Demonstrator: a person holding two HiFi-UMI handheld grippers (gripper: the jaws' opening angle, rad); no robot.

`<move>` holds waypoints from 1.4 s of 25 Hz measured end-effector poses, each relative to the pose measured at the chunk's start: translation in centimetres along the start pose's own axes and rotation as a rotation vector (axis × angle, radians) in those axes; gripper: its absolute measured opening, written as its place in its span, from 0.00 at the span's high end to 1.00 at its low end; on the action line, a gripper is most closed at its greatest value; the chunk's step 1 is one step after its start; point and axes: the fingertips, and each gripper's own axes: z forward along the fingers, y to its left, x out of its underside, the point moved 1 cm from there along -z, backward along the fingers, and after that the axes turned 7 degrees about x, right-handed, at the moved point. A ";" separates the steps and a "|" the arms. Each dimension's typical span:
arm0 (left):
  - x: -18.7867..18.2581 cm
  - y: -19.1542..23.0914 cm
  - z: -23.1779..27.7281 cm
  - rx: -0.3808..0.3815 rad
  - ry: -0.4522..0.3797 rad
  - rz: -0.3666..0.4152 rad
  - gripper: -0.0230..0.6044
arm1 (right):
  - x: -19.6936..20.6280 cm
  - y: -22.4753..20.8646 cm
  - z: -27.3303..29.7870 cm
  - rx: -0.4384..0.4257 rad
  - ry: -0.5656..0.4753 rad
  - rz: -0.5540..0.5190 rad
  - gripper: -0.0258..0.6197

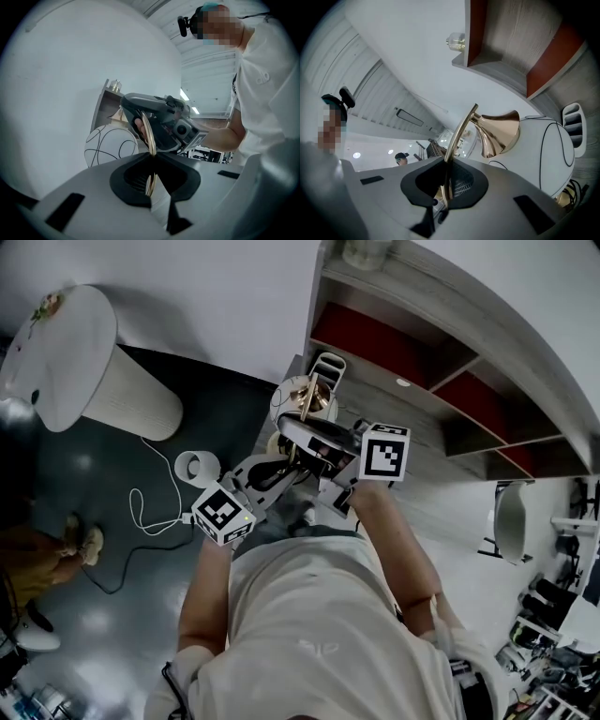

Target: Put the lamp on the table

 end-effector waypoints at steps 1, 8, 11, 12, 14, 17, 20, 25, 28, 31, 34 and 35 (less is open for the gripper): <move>0.0 0.0 0.0 0.003 0.005 -0.002 0.89 | 0.0 -0.1 0.0 0.002 -0.003 0.005 0.91; 0.7 5.8 3.5 0.077 0.029 -0.016 0.89 | -4.6 -5.6 0.7 0.055 -0.054 0.031 0.91; 0.9 6.4 3.2 0.112 0.032 -0.018 0.89 | -4.7 -5.9 1.2 0.078 -0.073 0.034 0.91; 0.8 7.4 3.6 0.125 0.034 -0.019 0.89 | -5.5 -6.6 1.5 0.085 -0.083 0.035 0.91; 0.0 9.2 4.0 0.152 0.042 -0.018 0.89 | -7.2 -7.3 2.2 0.098 -0.103 0.038 0.91; -1.8 11.0 3.2 0.185 0.055 -0.015 0.89 | -9.1 -6.6 3.8 0.126 -0.127 0.040 0.91; -2.3 13.0 1.8 0.214 0.056 -0.012 0.89 | -9.9 -6.9 5.8 0.146 -0.149 0.045 0.91; -2.1 14.2 1.2 0.247 0.061 -0.015 0.88 | -10.2 -7.3 6.9 0.182 -0.174 0.047 0.91; -1.4 15.0 1.1 0.265 0.061 -0.028 0.88 | -10.1 -8.2 7.4 0.204 -0.181 0.049 0.91; -1.0 15.6 1.2 0.277 0.061 -0.041 0.88 | -10.2 -8.9 7.6 0.223 -0.187 0.054 0.91; -0.4 15.9 1.3 0.288 0.059 -0.057 0.88 | -10.1 -9.5 7.7 0.243 -0.195 0.060 0.91; -0.3 15.9 1.3 0.291 0.057 -0.065 0.88 | -10.0 -9.7 7.7 0.250 -0.196 0.063 0.91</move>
